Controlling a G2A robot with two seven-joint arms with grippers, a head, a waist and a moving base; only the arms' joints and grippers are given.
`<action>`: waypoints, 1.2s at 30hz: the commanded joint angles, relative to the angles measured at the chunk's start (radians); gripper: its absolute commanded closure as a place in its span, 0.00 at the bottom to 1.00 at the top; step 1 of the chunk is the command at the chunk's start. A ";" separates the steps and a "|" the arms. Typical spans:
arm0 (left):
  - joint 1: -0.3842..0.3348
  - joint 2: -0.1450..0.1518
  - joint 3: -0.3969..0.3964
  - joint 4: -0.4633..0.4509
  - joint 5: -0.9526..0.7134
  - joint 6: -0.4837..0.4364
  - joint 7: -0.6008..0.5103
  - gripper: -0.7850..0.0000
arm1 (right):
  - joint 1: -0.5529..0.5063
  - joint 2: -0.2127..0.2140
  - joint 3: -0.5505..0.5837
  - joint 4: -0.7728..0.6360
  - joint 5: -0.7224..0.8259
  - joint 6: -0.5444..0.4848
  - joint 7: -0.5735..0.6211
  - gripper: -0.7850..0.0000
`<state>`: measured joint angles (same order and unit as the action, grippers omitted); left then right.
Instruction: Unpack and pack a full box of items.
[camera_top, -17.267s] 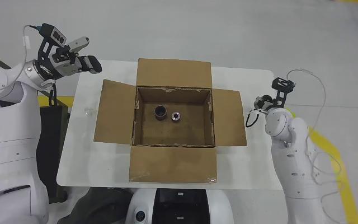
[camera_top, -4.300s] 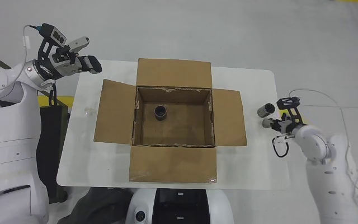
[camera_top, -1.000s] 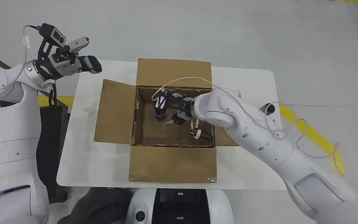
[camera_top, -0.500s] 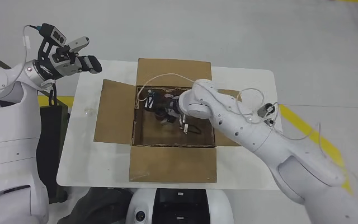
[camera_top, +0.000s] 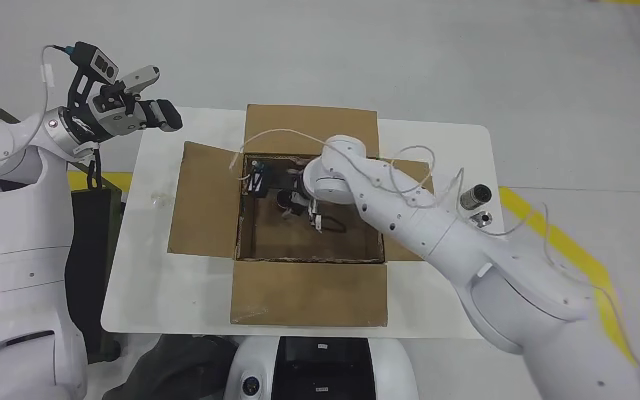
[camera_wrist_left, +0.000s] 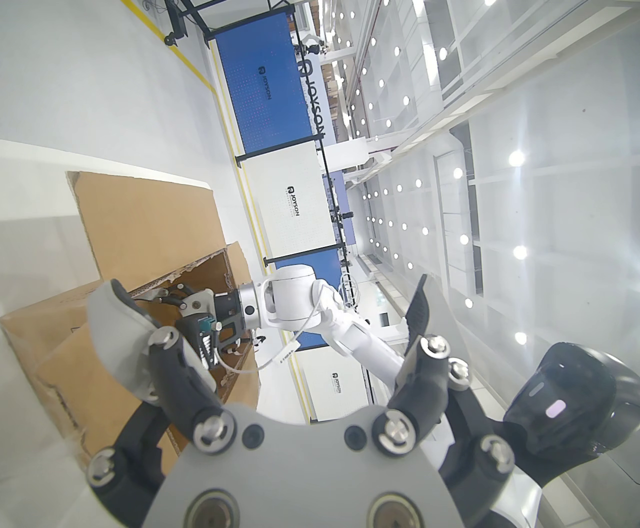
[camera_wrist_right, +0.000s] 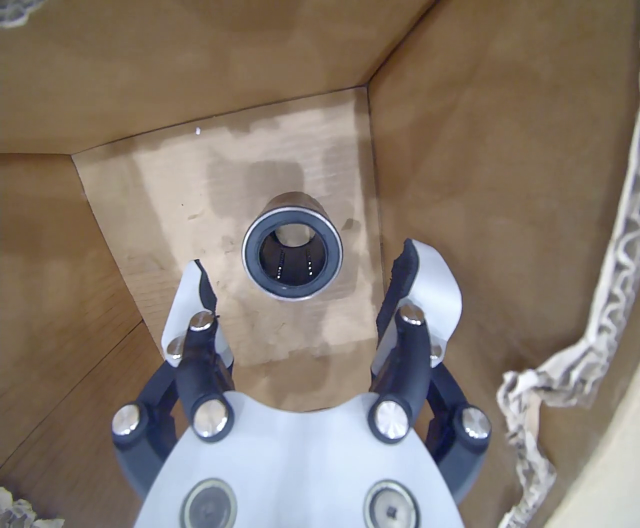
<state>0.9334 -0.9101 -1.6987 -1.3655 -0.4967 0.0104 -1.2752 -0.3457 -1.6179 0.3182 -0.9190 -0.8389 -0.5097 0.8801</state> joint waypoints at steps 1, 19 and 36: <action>0.000 0.000 0.000 0.000 0.000 0.000 0.000 0.00 | 0.005 -0.012 -0.001 0.028 0.005 -0.011 -0.007 0.17; 0.000 0.000 0.000 0.000 0.000 0.000 0.000 0.00 | 0.047 -0.117 -0.015 0.218 0.025 -0.081 0.016 0.51; 0.000 0.000 0.000 0.000 0.000 0.000 0.000 0.00 | 0.058 -0.145 0.004 0.245 -0.022 -0.139 -0.038 1.00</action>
<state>0.9334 -0.9101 -1.6987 -1.3655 -0.4967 0.0104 -1.2752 -0.2875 -1.7648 0.3199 -0.6656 -0.8586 -0.6486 0.8391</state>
